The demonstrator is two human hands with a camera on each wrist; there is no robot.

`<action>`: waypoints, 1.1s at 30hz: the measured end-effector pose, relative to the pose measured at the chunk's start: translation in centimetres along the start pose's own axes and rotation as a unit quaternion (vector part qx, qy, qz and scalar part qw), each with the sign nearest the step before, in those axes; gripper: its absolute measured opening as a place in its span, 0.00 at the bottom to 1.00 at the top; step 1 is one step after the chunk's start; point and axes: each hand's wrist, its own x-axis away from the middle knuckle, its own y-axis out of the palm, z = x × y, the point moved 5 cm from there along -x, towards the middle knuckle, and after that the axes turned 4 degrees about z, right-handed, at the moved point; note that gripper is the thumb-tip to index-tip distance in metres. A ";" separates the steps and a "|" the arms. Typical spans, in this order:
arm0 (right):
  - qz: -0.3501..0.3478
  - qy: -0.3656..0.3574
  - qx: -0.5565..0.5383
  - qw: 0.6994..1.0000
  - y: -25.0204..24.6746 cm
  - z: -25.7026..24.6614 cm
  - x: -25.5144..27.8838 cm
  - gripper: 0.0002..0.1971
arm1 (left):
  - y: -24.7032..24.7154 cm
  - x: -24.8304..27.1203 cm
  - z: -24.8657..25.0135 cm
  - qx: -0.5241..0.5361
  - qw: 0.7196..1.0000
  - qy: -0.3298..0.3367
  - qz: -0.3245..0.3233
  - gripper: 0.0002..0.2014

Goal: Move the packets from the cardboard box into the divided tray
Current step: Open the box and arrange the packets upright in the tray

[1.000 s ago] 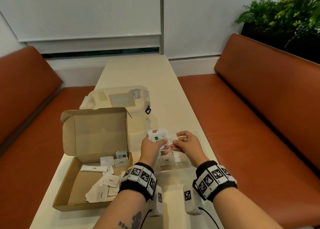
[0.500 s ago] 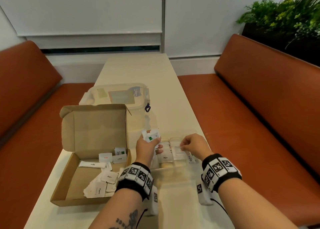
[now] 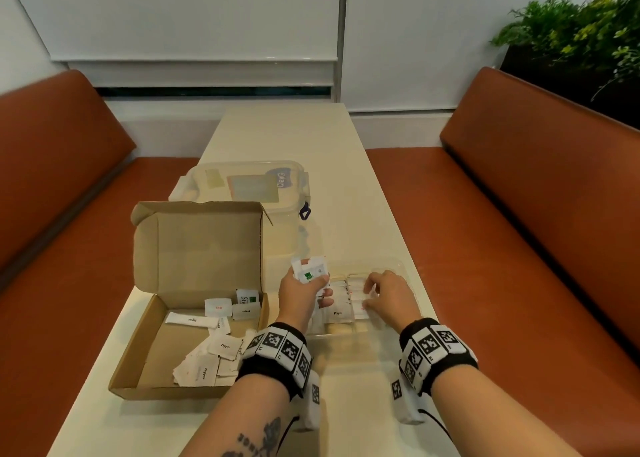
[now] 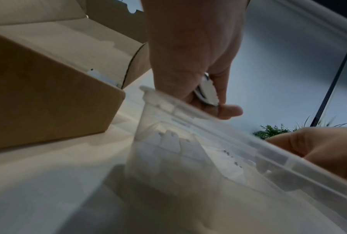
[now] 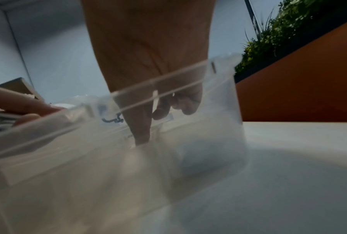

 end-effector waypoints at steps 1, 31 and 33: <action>-0.007 -0.008 0.011 1.000 0.0 -0.1 -0.1 0.08 | 0.0 0.0 0.0 -0.001 1.000 0.000 0.000 0.17; 0.044 0.062 -0.405 0.911 -2.1 -3.3 -0.8 0.05 | -0.4 0.0 0.9 0.035 0.998 -0.025 -0.035 0.12; 0.050 0.071 -0.419 0.904 -2.0 -3.0 -0.6 0.05 | -0.8 -0.1 0.9 0.045 0.999 -0.020 -0.013 0.11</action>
